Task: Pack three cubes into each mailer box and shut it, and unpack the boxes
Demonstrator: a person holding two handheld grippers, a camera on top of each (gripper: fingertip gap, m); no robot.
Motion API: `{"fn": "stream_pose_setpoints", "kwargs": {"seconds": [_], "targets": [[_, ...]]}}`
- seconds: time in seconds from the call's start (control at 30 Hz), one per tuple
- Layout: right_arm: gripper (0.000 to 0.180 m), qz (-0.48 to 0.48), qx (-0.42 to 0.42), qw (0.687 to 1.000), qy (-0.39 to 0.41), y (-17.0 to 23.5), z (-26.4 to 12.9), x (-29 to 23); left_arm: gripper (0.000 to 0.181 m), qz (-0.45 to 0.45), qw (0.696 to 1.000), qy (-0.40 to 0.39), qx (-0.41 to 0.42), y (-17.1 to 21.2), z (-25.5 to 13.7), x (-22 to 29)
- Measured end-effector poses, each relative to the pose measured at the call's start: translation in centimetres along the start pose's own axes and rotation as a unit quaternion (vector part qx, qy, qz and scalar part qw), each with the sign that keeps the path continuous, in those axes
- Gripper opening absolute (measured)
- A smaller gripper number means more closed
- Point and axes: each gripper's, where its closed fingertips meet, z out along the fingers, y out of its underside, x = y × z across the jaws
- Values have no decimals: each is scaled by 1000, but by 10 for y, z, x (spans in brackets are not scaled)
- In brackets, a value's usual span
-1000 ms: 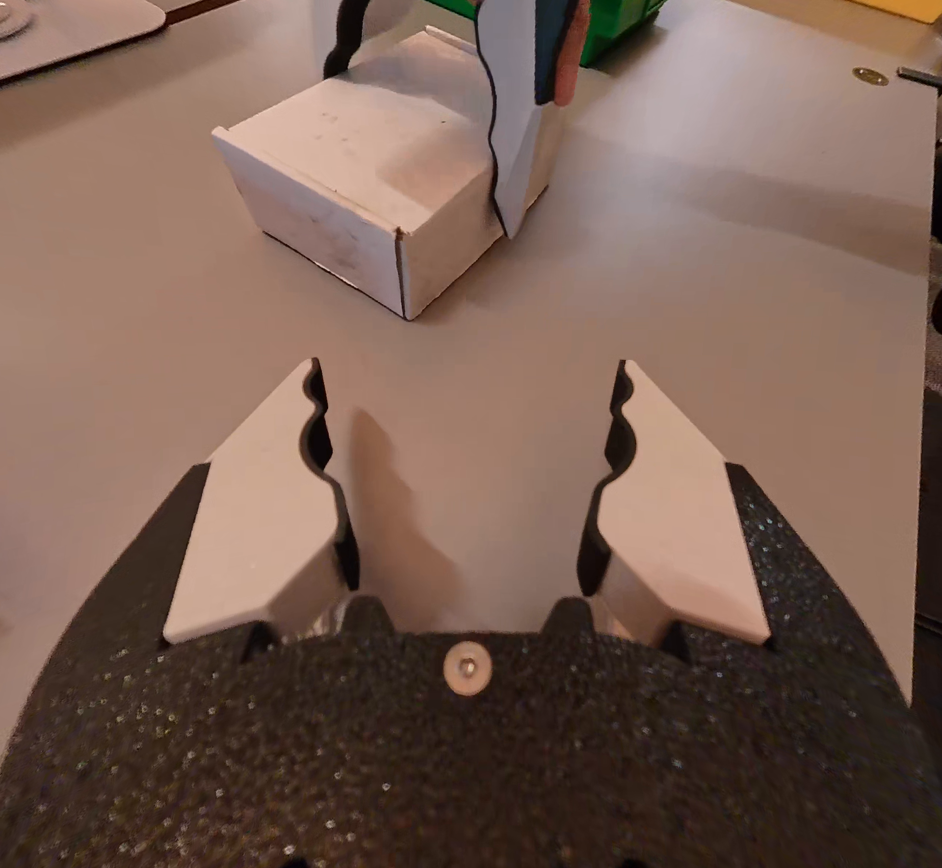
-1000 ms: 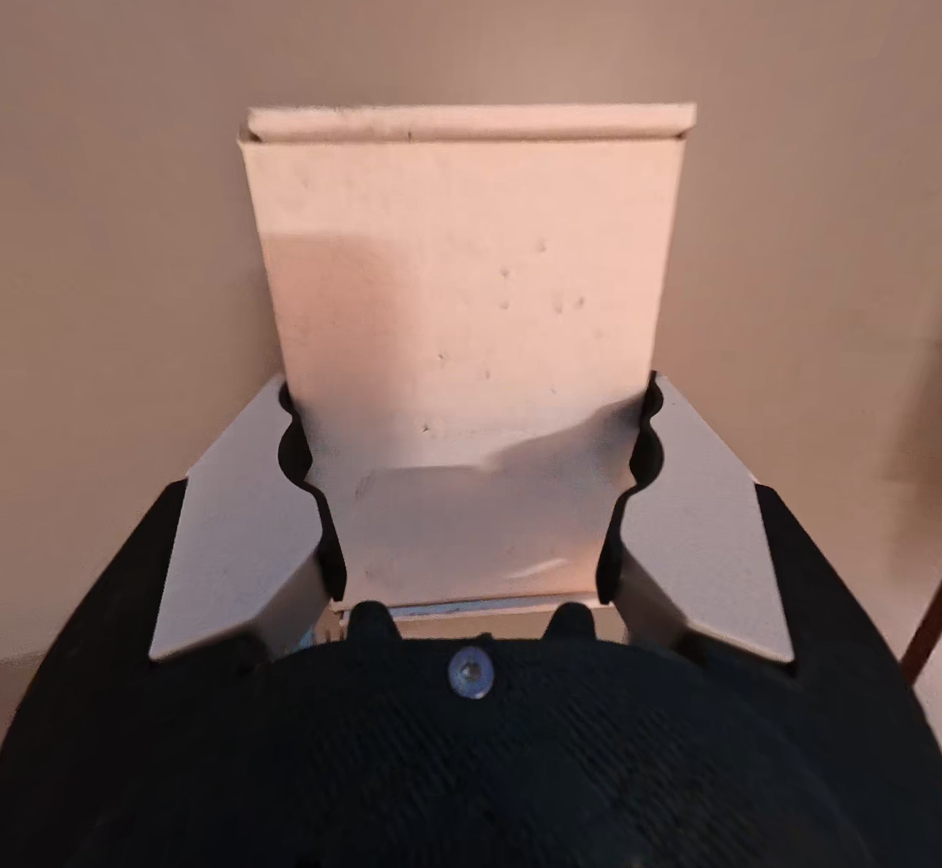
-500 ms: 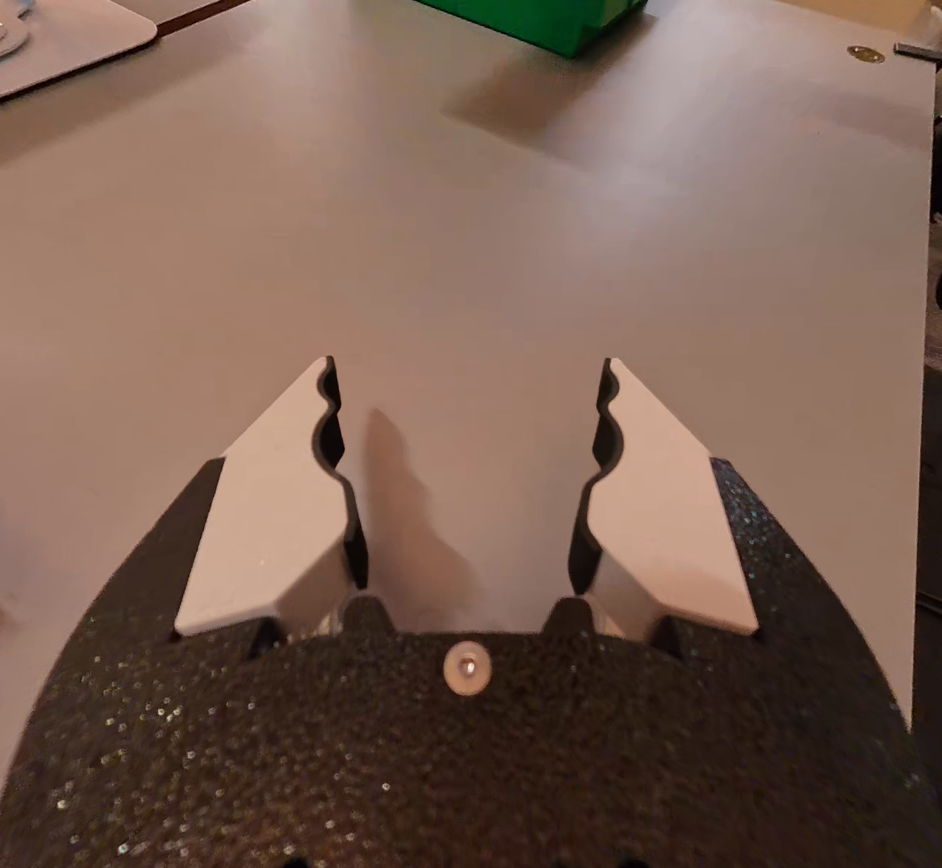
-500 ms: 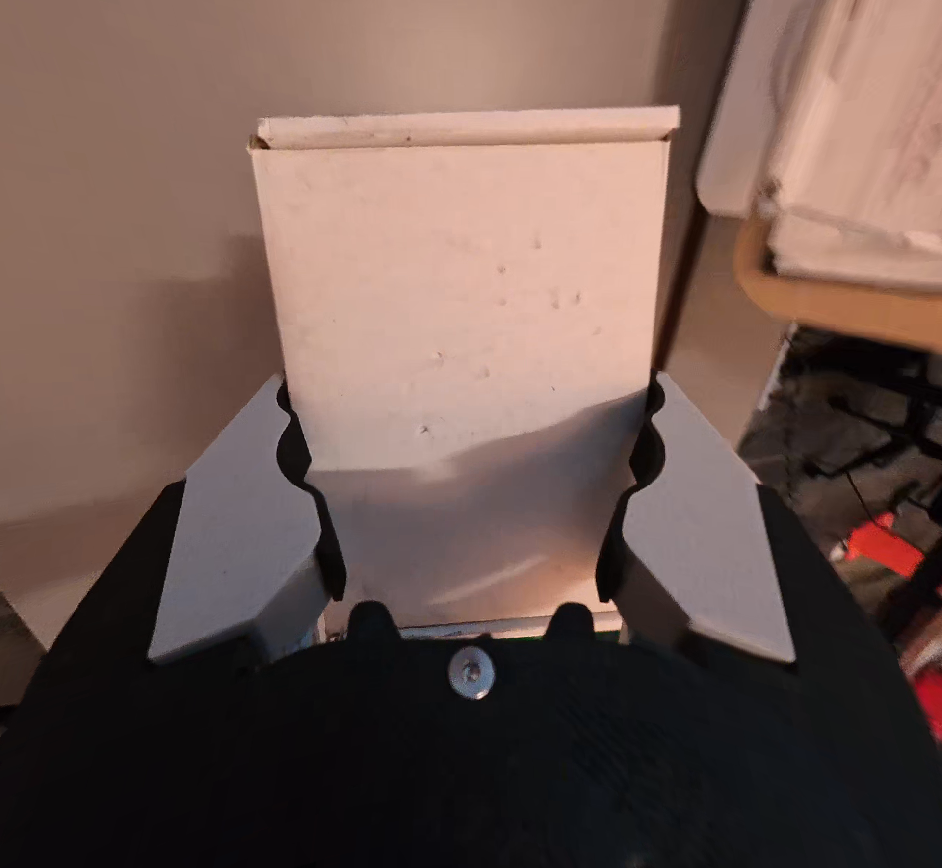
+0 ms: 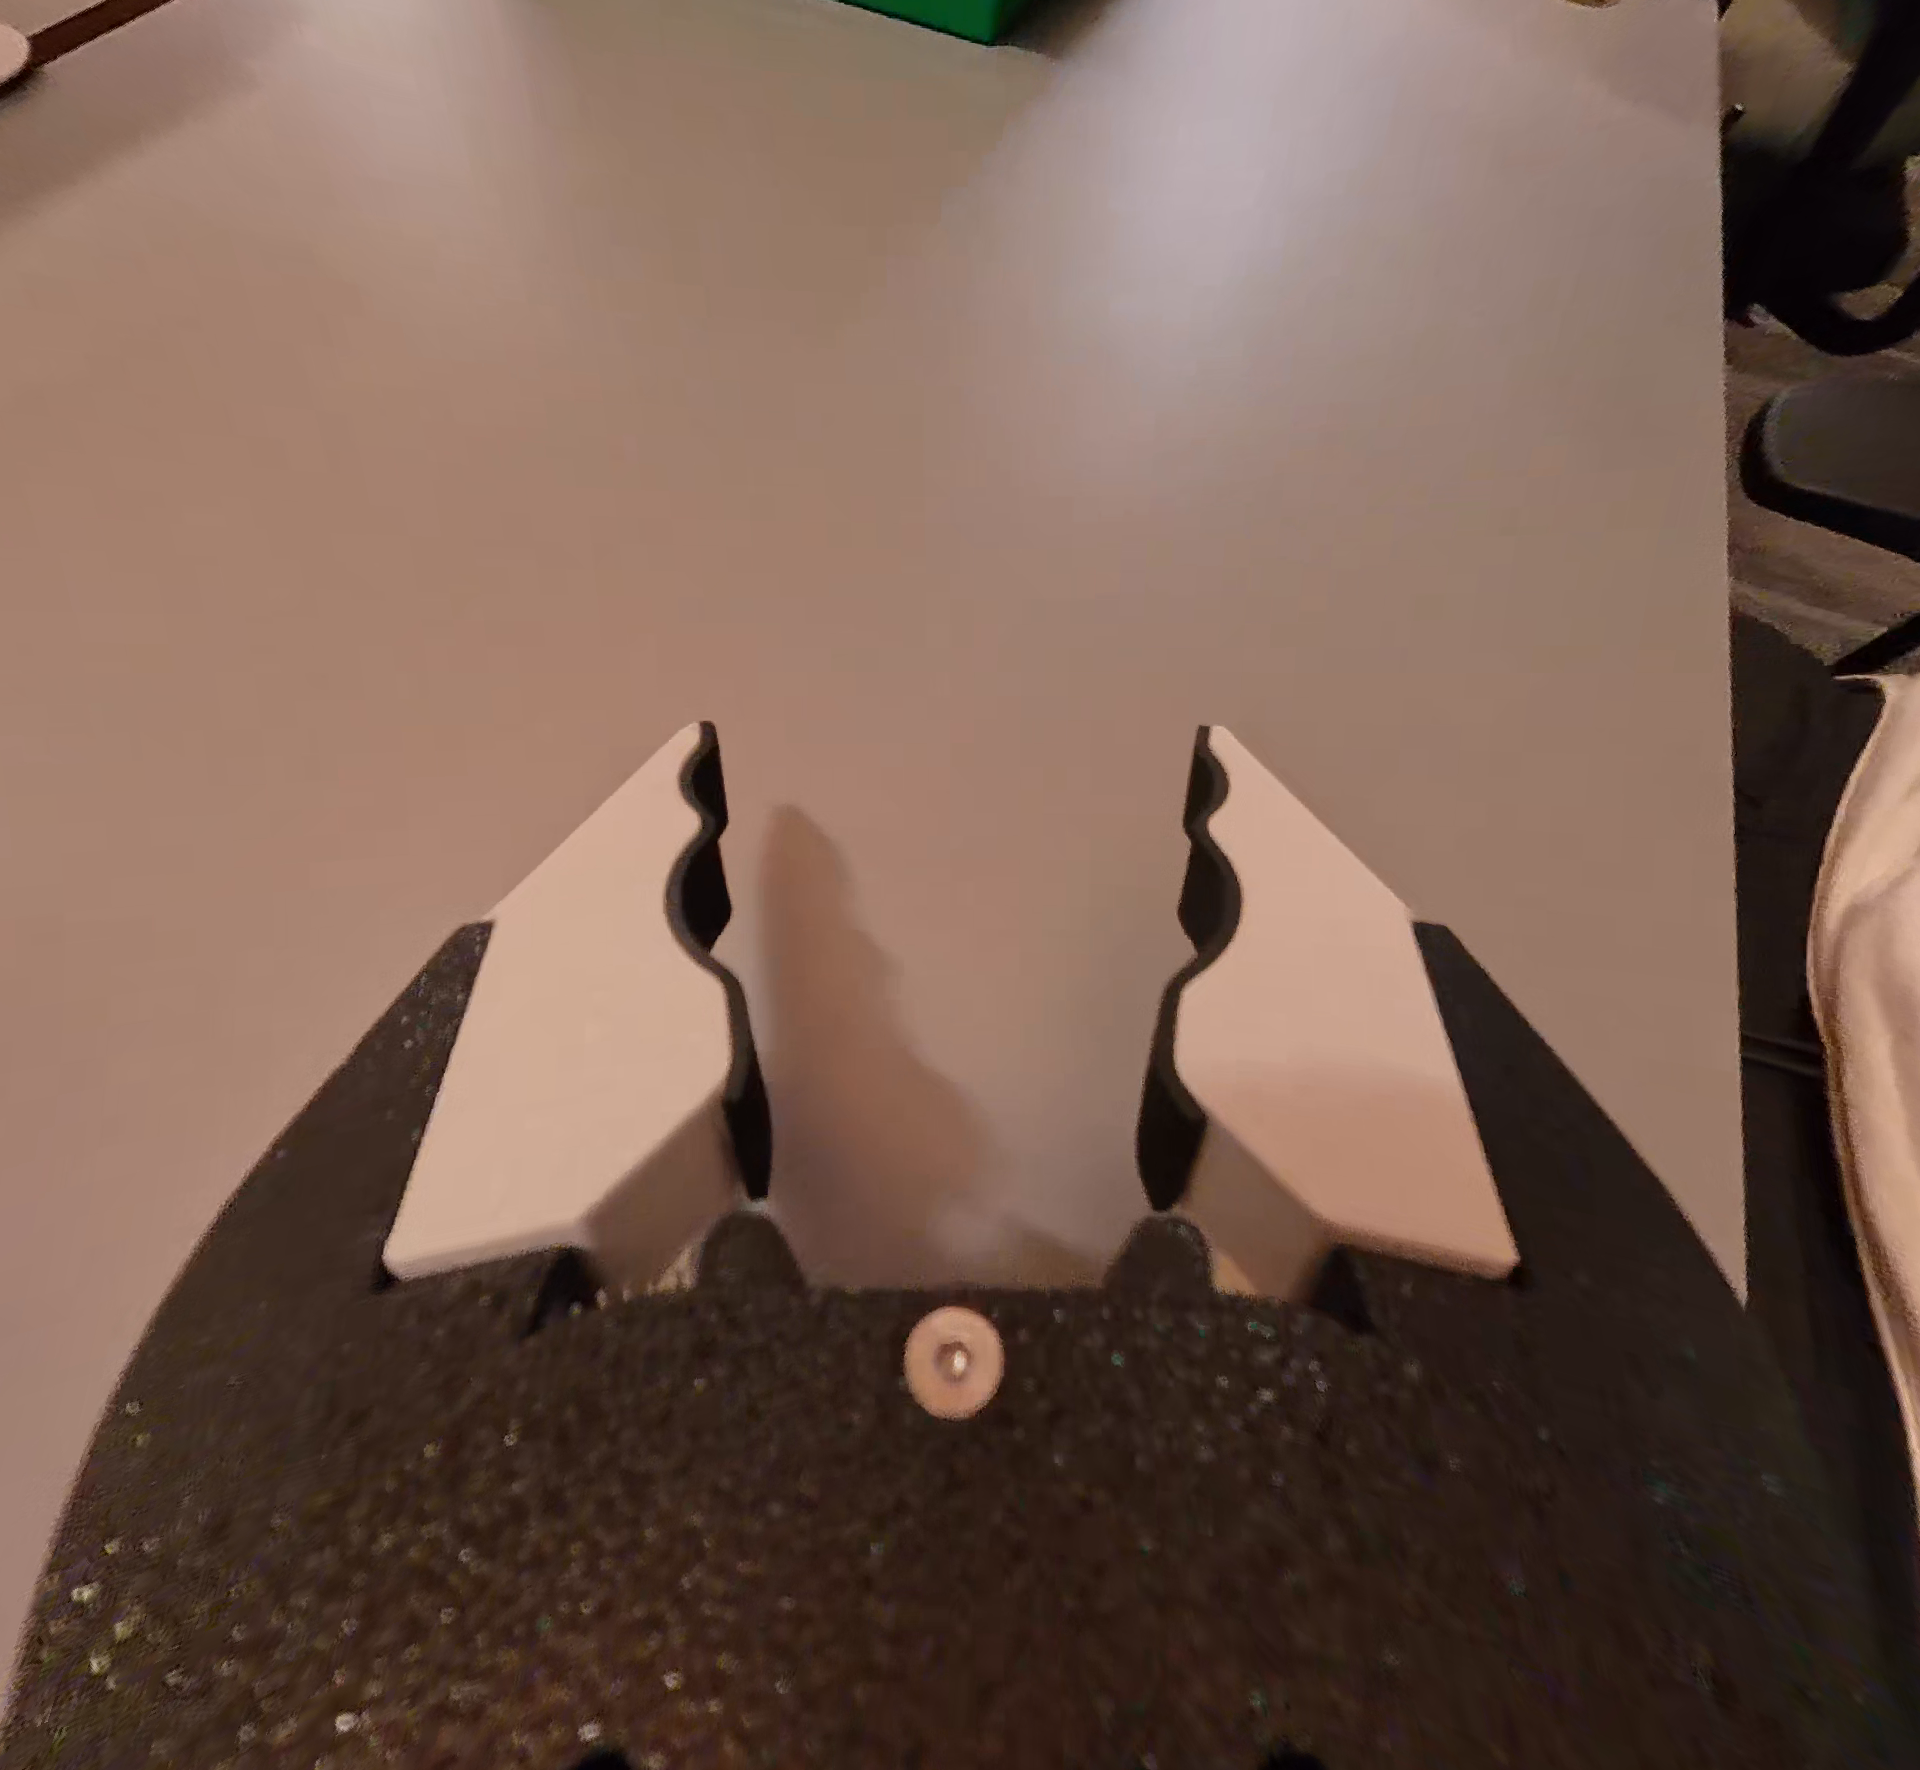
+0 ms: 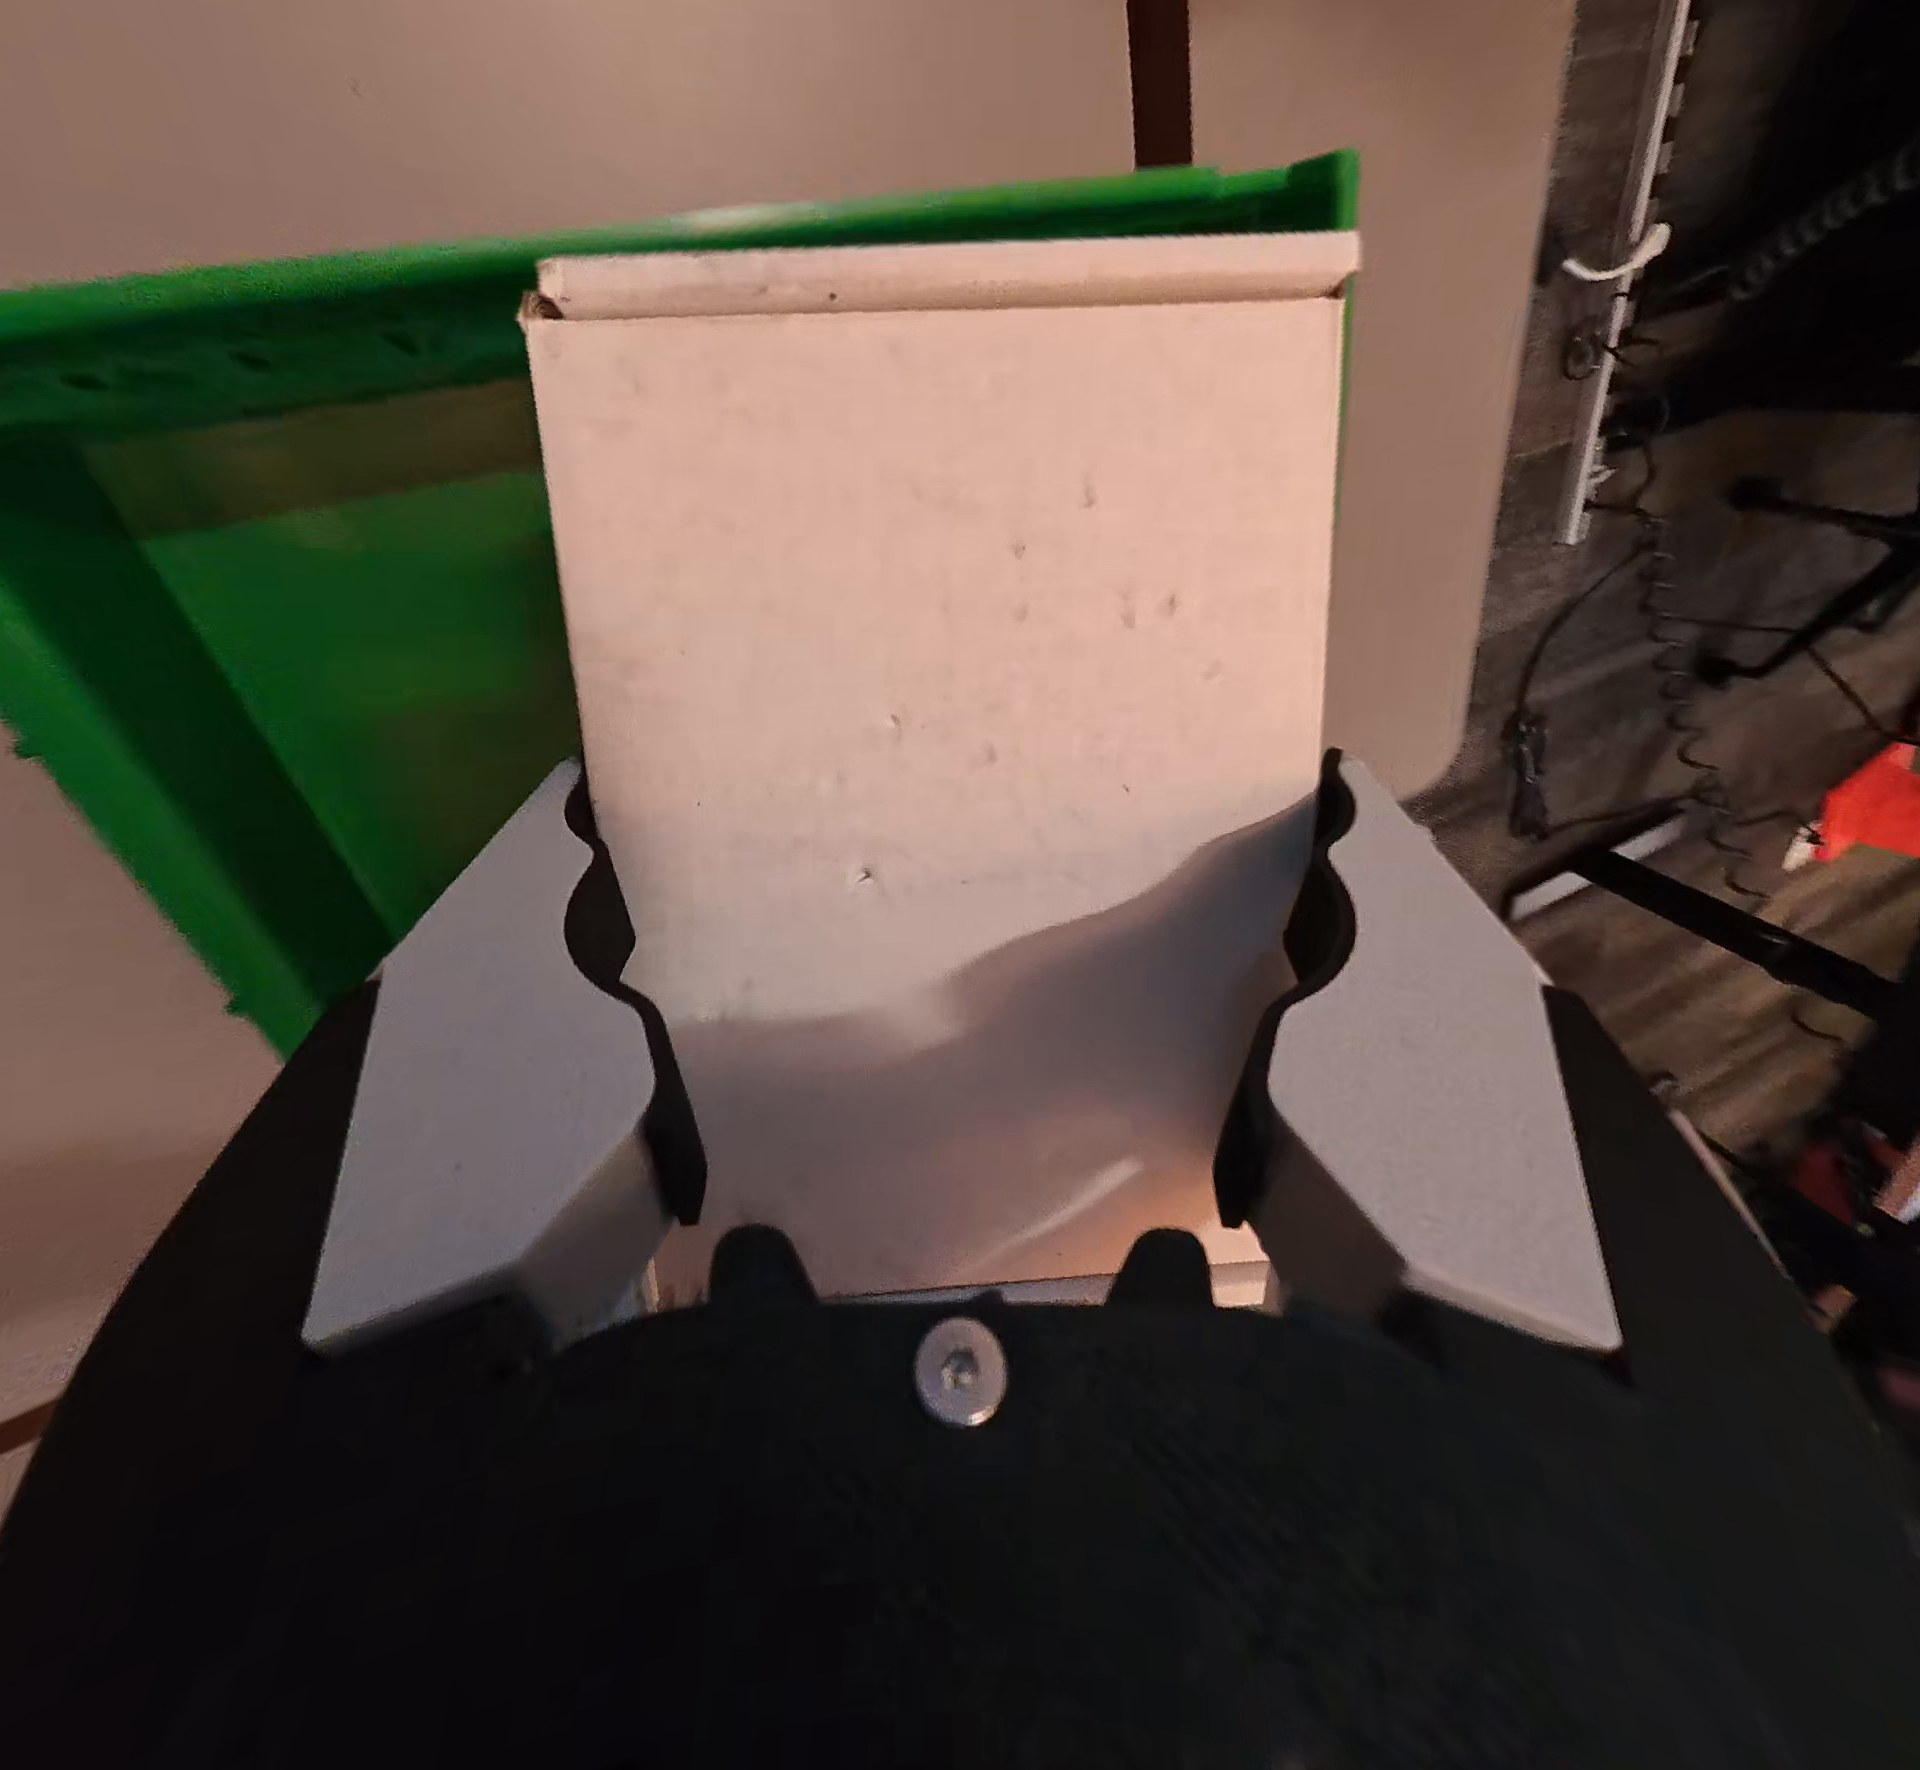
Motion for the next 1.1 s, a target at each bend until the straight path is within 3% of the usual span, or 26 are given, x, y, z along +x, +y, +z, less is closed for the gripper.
{"fn": "stream_pose_setpoints", "kwargs": {"seconds": [0.23,0.33,0.5,0.83,1.1], "targets": [[130,-29,8,999,-42,15,79,2,87,-31,999,26,-6,1,1,0],[130,-32,22,998,-58,16,98,4,87,-55,998,42,-2,0,0,-2],[130,-48,-22,995,-88,36,118,2,84,-76,996,46,25,-6,-5,-6],[133,-56,-122,986,-95,45,121,3,89,-104,991,71,36,-8,-7,-6],[117,-33,-142,989,-3,55,89,20,90,-74,995,34,64,-20,-51,-17]]}}
